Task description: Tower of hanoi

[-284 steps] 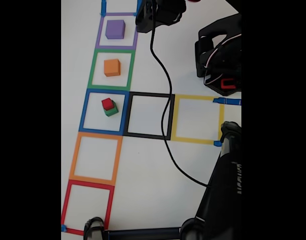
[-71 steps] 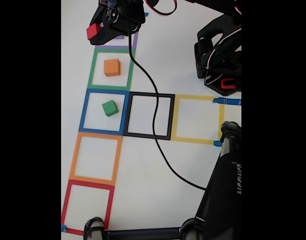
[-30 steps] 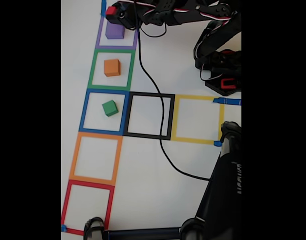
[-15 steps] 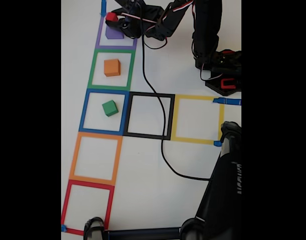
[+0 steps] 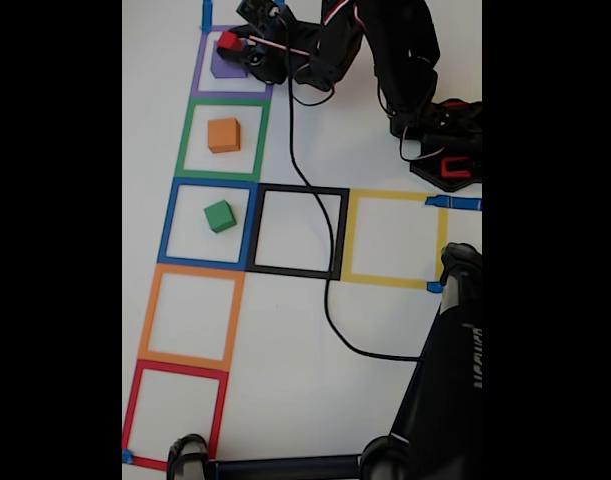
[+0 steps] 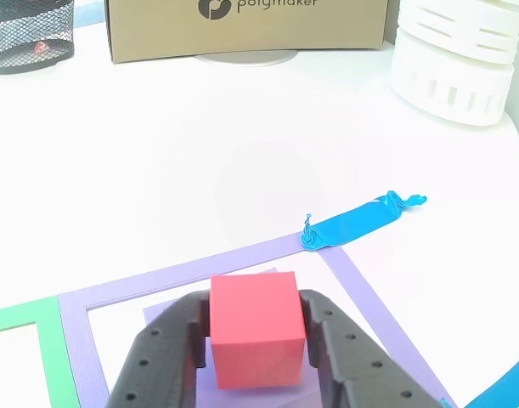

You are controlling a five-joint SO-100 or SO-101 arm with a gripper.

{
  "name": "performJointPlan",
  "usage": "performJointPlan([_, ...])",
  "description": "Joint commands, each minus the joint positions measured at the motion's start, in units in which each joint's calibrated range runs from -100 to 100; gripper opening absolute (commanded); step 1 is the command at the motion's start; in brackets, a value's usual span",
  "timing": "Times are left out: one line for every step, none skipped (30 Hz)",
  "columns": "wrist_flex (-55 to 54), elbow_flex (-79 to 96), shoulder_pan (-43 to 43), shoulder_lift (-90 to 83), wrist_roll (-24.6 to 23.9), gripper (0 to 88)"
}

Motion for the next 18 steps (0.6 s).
performJointPlan([-2.63,-2.15,0.25,0.73,0.36,1.1])
performJointPlan([-2.79,-2.24,0.25,0.89,0.36,1.2])
performJointPlan([-2.87,-2.33,0.35,1.05,0.36,1.3])
performJointPlan([-2.87,-2.42,0.35,1.13,0.36,1.5])
performJointPlan([-2.87,-2.42,0.35,1.13,0.36,1.7])
performJointPlan([-2.79,-2.42,0.44,1.13,0.36,1.7])
performJointPlan([-2.79,-2.42,0.54,1.13,0.36,1.6])
performJointPlan([-2.79,-2.42,0.54,1.21,0.36,1.6])
performJointPlan([-2.79,-2.42,0.54,1.38,0.36,1.6])
performJointPlan([-2.79,-2.42,0.63,1.54,0.36,1.7])
performJointPlan([-2.79,-2.33,0.63,1.62,0.36,1.7])
performJointPlan([-2.87,-2.33,0.73,1.86,0.36,1.7])
performJointPlan([-2.96,-2.33,0.73,2.02,0.36,1.8])
performJointPlan([-3.04,-2.33,0.83,2.26,0.36,1.8])
performJointPlan([-3.2,-2.33,0.83,2.43,0.36,1.9])
performJointPlan([-3.36,-2.42,0.83,2.59,0.36,2.5])
performJointPlan([-3.44,-2.42,0.92,2.75,0.36,3.1])
performJointPlan([-3.6,-2.42,0.92,2.91,0.36,4.1])
